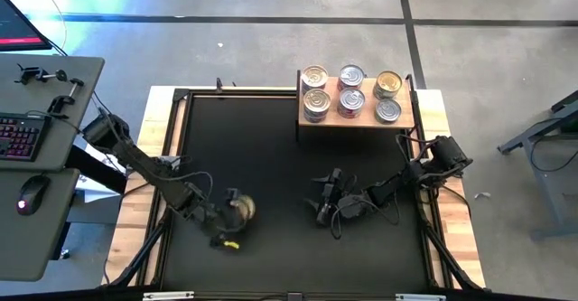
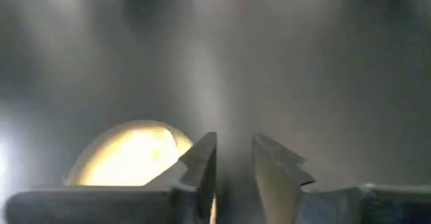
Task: Stack canned seafood by type on shelf
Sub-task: Stack the green tuna can on top of the other green tuna can on the shelf
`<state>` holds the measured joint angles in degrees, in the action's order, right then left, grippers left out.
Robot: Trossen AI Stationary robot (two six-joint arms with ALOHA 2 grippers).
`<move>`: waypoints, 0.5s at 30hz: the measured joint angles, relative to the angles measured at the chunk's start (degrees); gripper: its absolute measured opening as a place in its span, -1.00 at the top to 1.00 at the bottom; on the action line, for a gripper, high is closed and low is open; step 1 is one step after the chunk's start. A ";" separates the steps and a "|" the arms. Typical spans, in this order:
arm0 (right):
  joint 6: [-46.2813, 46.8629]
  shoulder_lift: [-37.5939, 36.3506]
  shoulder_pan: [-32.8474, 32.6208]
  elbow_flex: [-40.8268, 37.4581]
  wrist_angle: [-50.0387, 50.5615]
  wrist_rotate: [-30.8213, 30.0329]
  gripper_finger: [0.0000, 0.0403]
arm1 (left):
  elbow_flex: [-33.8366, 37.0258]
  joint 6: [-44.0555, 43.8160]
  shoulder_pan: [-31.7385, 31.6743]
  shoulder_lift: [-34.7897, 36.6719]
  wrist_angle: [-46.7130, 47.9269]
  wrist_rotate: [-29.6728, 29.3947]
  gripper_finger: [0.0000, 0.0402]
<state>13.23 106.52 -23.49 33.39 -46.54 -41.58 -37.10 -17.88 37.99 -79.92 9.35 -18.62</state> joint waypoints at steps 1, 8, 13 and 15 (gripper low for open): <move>0.00 0.00 0.00 -0.02 -0.10 0.00 -0.56 | 0.02 0.54 1.21 -0.20 2.20 0.17 0.52; -0.61 0.00 0.00 -0.02 -1.01 0.61 -0.56 | 0.02 -1.24 5.32 -3.83 5.29 -10.26 0.39; -0.53 0.00 0.00 0.00 -1.76 2.03 -0.56 | -0.24 -5.59 5.04 -8.32 6.86 -11.40 0.41; 0.07 0.00 0.37 0.00 -1.80 2.22 -0.56 | -0.35 -6.61 4.40 -9.73 6.58 -12.06 0.50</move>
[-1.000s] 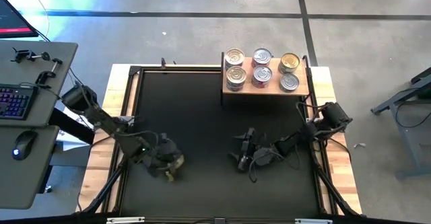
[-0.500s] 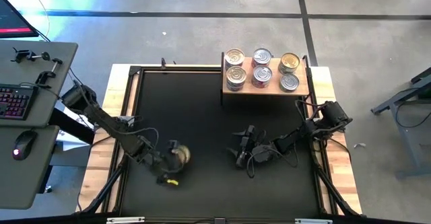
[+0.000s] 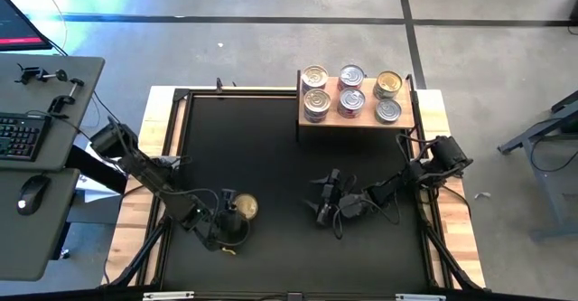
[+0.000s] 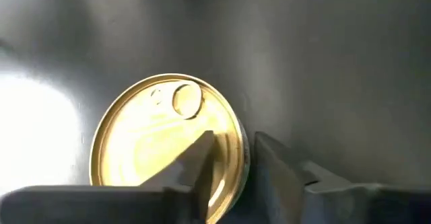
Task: Stack canned seafood by type on shelf
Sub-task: Stack the green tuna can on top of the other green tuna can on the shelf
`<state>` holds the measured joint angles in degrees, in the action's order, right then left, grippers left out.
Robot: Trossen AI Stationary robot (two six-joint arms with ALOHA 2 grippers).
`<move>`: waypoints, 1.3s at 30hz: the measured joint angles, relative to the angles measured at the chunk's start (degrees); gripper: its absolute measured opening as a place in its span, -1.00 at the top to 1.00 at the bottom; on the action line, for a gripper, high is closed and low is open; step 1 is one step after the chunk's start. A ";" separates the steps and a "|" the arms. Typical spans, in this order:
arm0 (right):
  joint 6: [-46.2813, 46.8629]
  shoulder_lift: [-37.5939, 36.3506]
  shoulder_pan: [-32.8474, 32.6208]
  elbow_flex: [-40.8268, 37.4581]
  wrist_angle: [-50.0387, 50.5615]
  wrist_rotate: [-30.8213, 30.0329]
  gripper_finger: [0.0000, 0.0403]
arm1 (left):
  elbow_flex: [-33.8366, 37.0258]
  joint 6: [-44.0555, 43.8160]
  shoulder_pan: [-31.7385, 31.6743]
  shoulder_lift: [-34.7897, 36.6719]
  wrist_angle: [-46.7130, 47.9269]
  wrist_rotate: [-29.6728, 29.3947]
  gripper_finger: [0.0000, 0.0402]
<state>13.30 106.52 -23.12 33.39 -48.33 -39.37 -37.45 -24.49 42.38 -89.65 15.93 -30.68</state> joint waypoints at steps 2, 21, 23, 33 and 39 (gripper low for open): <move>-0.54 0.00 0.74 0.00 0.00 0.95 -0.56 | -0.01 0.30 -0.95 -0.69 -1.24 -0.14 0.65; -35.80 0.02 -0.51 23.39 40.59 5.39 -0.56 | 0.53 23.56 -16.98 -1.37 -40.10 10.15 1.00; -35.78 0.02 -0.84 24.38 41.21 5.48 -0.56 | 0.52 24.10 -17.94 -1.35 -40.84 11.23 1.00; -23.71 0.02 0.96 23.69 36.43 16.80 -0.56 | 0.41 25.77 -19.55 -1.24 -42.01 11.22 1.00; -22.10 0.04 0.21 23.50 36.89 17.56 -0.56 | 0.36 33.57 -16.04 -0.49 -39.27 12.17 1.00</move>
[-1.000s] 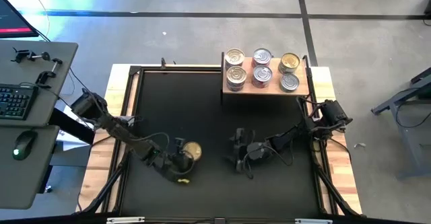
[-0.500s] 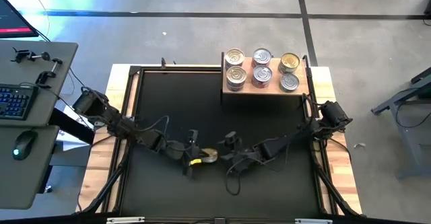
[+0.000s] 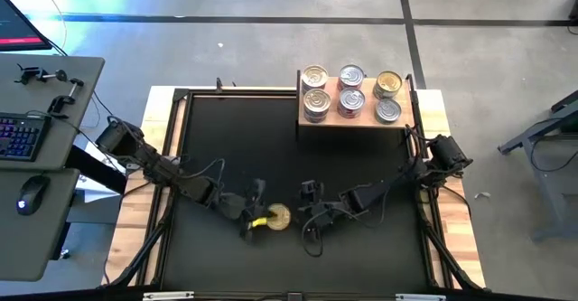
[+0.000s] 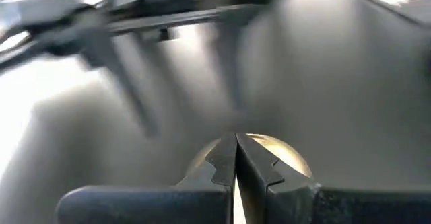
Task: Stack canned seafood by type on shelf
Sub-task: Stack the green tuna can on top of the other green tuna can on the shelf
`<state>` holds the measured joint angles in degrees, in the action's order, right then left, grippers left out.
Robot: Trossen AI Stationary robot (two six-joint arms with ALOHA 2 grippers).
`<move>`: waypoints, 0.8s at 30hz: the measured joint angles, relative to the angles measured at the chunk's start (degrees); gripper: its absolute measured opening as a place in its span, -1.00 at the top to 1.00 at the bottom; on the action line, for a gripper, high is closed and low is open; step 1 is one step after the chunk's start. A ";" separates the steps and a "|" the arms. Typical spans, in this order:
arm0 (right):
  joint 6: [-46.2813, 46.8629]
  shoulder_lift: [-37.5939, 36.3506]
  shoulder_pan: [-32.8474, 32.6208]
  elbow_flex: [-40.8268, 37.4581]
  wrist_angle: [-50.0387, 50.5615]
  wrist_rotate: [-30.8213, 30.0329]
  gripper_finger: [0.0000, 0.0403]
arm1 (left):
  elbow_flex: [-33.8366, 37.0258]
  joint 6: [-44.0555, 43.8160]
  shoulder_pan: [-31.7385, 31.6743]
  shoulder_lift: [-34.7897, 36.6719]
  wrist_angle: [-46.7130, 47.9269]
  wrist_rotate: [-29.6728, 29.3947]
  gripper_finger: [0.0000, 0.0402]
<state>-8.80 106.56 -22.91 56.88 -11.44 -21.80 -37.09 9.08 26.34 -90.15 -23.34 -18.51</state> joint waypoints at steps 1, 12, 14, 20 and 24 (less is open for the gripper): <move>0.12 0.00 -0.32 0.00 -0.02 -0.09 -0.56 | -0.07 1.92 1.11 0.13 1.03 0.73 1.00; 4.84 0.00 -0.71 0.00 -0.47 -1.07 -0.56 | -0.03 5.64 3.13 -3.94 5.38 2.75 0.48; 5.71 0.00 -0.72 0.00 -0.64 0.08 -0.56 | -0.03 5.64 2.35 -5.88 5.42 3.13 0.38; 5.34 0.00 -1.52 0.00 -1.14 0.91 -0.56 | -0.28 7.42 0.71 -10.05 2.63 2.56 0.37; 3.39 0.00 -1.58 0.00 -1.25 0.95 -0.56 | -0.29 7.39 -0.36 -10.77 1.48 3.27 0.67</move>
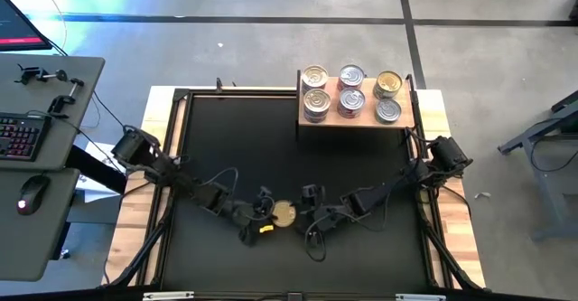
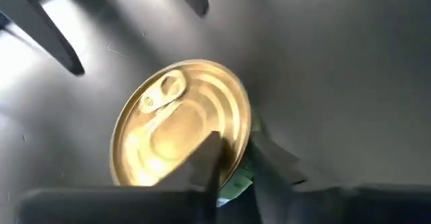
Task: Stack canned seafood by type on shelf
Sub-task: Stack the green tuna can on top of the other green tuna can on the shelf
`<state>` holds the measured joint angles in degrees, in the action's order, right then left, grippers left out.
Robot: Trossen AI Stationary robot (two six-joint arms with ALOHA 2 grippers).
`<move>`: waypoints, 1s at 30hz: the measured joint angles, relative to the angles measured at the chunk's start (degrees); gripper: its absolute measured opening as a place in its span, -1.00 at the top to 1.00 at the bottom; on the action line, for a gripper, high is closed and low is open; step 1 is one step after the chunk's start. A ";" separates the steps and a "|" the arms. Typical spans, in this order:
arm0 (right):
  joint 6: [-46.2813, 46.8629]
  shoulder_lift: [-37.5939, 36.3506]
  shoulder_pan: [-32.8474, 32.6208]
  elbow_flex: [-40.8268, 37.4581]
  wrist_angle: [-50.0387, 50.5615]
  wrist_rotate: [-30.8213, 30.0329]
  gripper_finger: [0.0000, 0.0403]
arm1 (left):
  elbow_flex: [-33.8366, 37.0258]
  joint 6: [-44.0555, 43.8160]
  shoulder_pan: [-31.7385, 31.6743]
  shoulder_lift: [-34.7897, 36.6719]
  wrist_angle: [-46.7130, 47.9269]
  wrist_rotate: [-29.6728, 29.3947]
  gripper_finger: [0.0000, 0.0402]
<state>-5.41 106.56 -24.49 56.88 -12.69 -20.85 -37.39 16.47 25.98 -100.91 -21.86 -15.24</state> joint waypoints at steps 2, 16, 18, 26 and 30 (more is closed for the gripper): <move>-3.82 0.00 0.01 -0.02 0.08 0.00 -0.56 | 0.02 -1.15 -0.94 -0.04 0.04 1.00 0.88; -10.99 0.79 0.48 -0.04 3.87 -8.25 -0.56 | 9.18 -7.61 -6.88 -0.57 -26.58 3.74 1.00; -14.02 1.98 0.88 -0.04 2.79 -8.68 -0.56 | 10.36 -8.48 -7.77 -0.47 -29.64 4.64 1.00; -24.73 7.81 2.66 -0.07 -7.35 -15.44 -0.56 | 11.08 -8.94 -9.27 -0.47 -32.29 7.35 1.00; -26.47 8.79 3.52 -0.07 -9.66 -15.33 -0.45 | 11.04 -8.92 -9.27 -0.38 -34.08 7.60 1.00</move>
<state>-31.88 115.35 -20.97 56.82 -22.35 -36.18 -26.35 7.55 16.71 -101.30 -55.93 -7.64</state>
